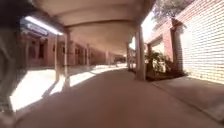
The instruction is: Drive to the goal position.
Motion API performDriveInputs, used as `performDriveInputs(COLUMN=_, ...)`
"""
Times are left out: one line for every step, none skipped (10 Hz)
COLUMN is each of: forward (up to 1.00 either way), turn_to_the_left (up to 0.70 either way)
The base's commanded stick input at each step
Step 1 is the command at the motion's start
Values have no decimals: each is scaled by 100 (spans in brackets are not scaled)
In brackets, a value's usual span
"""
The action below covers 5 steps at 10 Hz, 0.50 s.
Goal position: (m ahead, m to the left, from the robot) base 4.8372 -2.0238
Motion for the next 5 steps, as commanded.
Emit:
performDriveInputs(forward=85, turn_to_the_left=0)
performDriveInputs(forward=85, turn_to_the_left=0)
performDriveInputs(forward=85, turn_to_the_left=0)
performDriveInputs(forward=85, turn_to_the_left=0)
performDriveInputs(forward=85, turn_to_the_left=0)
